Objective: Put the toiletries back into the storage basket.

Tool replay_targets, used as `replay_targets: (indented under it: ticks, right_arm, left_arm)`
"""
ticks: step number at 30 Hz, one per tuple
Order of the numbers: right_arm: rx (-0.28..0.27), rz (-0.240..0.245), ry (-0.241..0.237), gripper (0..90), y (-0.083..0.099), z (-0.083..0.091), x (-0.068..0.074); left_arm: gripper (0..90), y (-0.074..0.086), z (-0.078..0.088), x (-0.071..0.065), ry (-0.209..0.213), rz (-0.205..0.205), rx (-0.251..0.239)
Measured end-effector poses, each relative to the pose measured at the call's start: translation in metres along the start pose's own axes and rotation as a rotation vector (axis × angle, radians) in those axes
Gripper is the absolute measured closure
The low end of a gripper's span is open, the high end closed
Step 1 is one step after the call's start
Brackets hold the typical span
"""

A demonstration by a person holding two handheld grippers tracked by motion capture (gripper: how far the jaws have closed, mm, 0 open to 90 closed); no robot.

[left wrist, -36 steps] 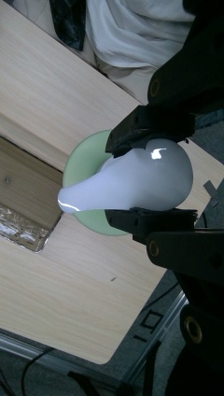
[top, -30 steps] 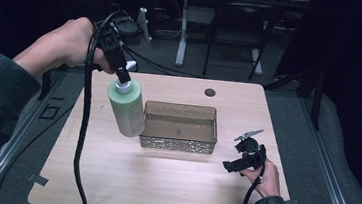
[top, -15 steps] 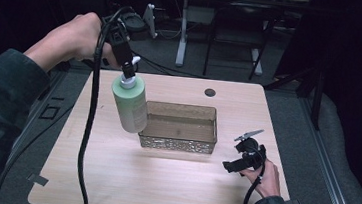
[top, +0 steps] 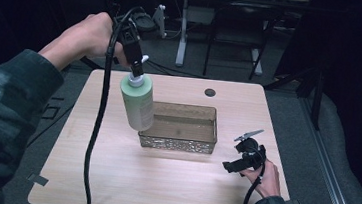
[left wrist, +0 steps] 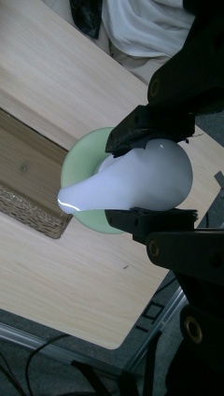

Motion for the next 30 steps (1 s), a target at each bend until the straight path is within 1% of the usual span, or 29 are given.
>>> replay_targets:
  ticks: [3, 5, 8, 11, 13, 18, 22, 30]
  right_arm:
    - [0.001, 0.0, 0.001, 0.0, 0.0, 0.0, 0.0]
    - [0.001, 0.002, 0.002, 0.0, 0.0, 0.0, 0.0]
    - [-0.001, 0.001, 0.0, 0.0, 0.0, -0.001, 0.001]
    - [0.002, 0.001, 0.002, 0.0, 0.0, 0.0, 0.0]
    - [0.001, 0.002, 0.002, 0.0, 0.0, 0.0, 0.0]
    - [0.004, 0.001, 0.002, 0.0, 0.0, 0.0, 0.0]
    - [0.008, -0.005, 0.006, 0.0, 0.001, 0.0, 0.0]
    - [0.01, 0.001, 0.005, 0.0, 0.001, -0.001, 0.0]
  left_arm:
    - [62.9, -0.004, -0.001, -0.001, -0.001, -0.012, -0.005]
    - [62.9, -0.006, -0.002, -0.001, -0.004, -0.01, -0.002]
    - [62.9, -0.01, -0.003, -0.002, -0.009, -0.018, -0.003]
    - [62.8, -0.014, -0.004, -0.002, -0.013, -0.025, -0.014]
    - [62.8, -0.016, -0.006, -0.002, -0.014, -0.022, -0.018]
    - [62.8, -0.022, -0.008, -0.002, -0.023, -0.029, -0.021]
    - [62.8, -0.025, -0.01, -0.002, -0.019, -0.027, -0.03]
    - [62.8, -0.032, -0.014, -0.003, -0.012, -0.028, -0.044]
Point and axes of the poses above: each handheld gripper's, and its own axes: z roughly backward along the jaws, y roughly out of its underside, x roughly to its left, the point moved 5 cm from there along -z, roughly forward along the jaws, and after that the axes turned 5 degrees about -x, right-handed, at the moved point
